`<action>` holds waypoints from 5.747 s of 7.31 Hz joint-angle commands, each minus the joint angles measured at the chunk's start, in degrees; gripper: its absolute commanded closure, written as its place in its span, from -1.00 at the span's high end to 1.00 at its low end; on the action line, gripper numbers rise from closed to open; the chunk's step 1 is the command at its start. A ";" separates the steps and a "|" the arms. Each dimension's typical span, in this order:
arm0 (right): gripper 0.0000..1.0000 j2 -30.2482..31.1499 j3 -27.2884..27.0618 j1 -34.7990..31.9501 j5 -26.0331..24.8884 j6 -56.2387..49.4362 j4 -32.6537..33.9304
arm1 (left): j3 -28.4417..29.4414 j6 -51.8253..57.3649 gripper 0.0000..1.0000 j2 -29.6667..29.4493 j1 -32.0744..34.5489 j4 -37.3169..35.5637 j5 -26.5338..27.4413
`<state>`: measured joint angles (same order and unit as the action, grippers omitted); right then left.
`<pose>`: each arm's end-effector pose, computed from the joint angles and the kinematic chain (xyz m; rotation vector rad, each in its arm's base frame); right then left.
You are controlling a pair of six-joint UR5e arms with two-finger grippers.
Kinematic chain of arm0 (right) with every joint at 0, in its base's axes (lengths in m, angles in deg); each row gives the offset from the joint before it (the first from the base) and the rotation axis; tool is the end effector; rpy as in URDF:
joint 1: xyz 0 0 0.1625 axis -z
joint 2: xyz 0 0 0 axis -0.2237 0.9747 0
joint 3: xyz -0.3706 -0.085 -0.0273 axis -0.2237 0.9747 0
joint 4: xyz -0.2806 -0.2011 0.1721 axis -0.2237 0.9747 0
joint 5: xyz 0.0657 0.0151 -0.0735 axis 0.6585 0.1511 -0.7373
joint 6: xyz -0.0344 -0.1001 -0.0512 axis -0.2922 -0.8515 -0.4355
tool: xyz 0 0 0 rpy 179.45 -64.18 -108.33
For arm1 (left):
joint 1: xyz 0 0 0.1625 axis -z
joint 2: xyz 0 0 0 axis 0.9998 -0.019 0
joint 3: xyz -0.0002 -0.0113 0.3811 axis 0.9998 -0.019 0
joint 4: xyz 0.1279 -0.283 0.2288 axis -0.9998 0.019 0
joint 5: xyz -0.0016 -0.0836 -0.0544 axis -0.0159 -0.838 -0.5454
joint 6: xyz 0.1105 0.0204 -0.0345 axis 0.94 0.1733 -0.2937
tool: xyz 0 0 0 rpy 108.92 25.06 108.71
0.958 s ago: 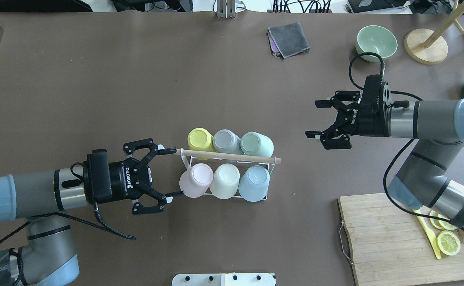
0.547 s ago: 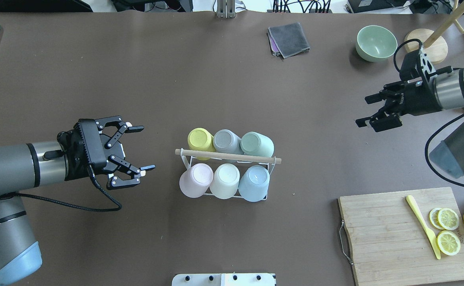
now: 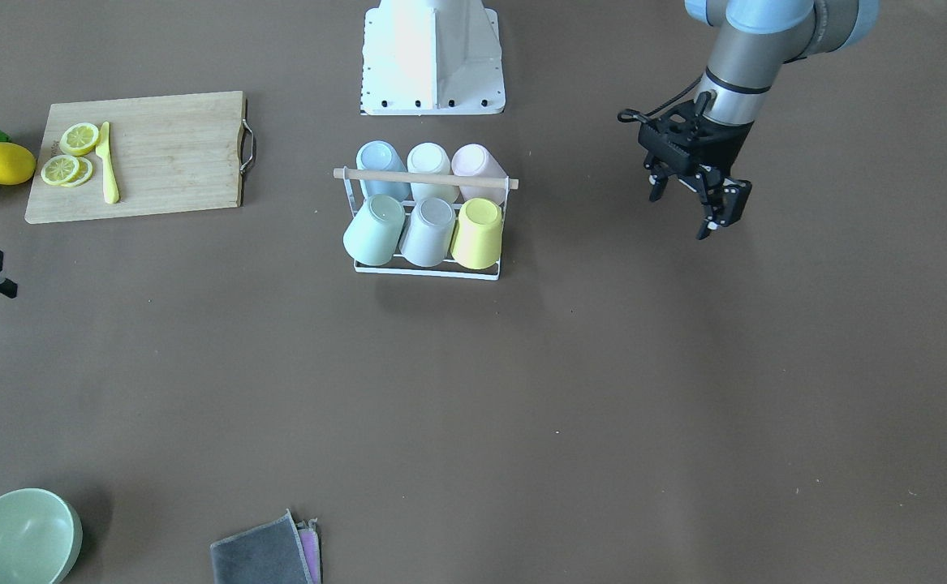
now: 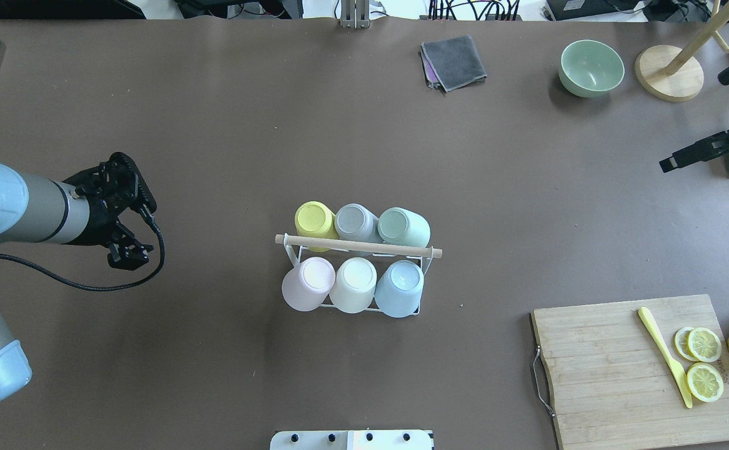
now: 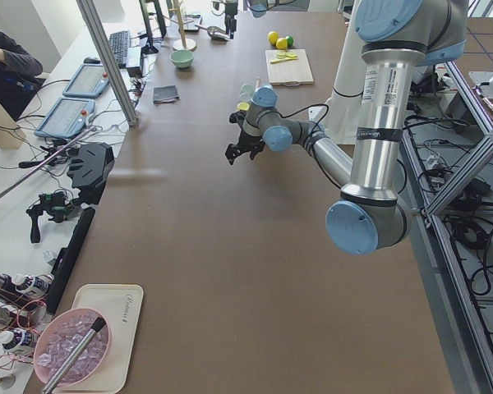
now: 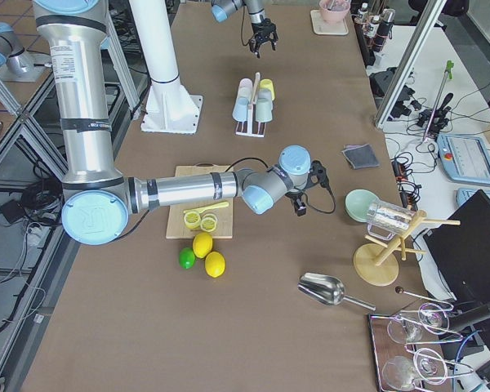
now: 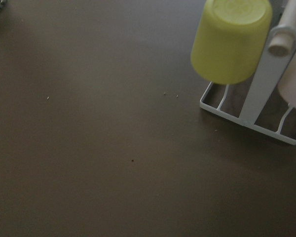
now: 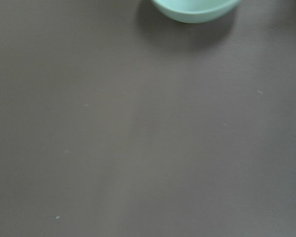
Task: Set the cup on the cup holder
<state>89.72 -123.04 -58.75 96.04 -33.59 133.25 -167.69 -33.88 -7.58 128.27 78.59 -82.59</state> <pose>-0.1169 -0.5066 0.5263 0.2408 -0.9182 -0.1837 0.3095 -0.3918 0.3584 0.5416 0.5411 0.8405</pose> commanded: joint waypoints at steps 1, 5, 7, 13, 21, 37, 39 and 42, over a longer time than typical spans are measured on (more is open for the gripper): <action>1.00 0.08 1.50 -6.26 -8.78 -0.21 11.19 | -0.58 -0.12 0.98 1.47 7.71 -15.88 -14.84; 1.00 -0.28 2.30 -12.60 -6.37 -1.44 26.05 | 4.08 -0.21 0.98 8.22 21.86 -15.91 -24.24; 1.00 1.56 2.74 -16.11 -4.26 -4.58 27.47 | 3.03 -0.12 0.98 16.82 35.18 -15.64 -24.69; 1.00 2.71 4.85 -17.27 -1.09 -5.05 26.94 | 4.87 0.23 0.98 20.04 59.52 -15.47 -31.37; 1.00 3.50 4.50 -17.35 -1.52 -5.31 26.85 | 8.21 5.15 0.98 14.75 56.88 -15.03 -32.07; 1.00 3.59 4.32 -17.88 -2.58 -5.13 26.85 | 15.42 5.59 0.98 9.65 57.05 -11.86 -34.88; 1.00 3.68 4.32 -18.93 -2.58 -5.22 26.85 | 15.25 5.50 0.98 9.57 56.97 -11.86 -34.88; 1.00 4.03 4.15 -19.03 -2.41 -5.22 26.85 | 16.12 5.33 0.98 9.65 57.05 -11.86 -34.80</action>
<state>93.68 -118.86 -77.72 93.59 -38.81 160.10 -151.77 -28.45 2.03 185.31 66.73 -117.40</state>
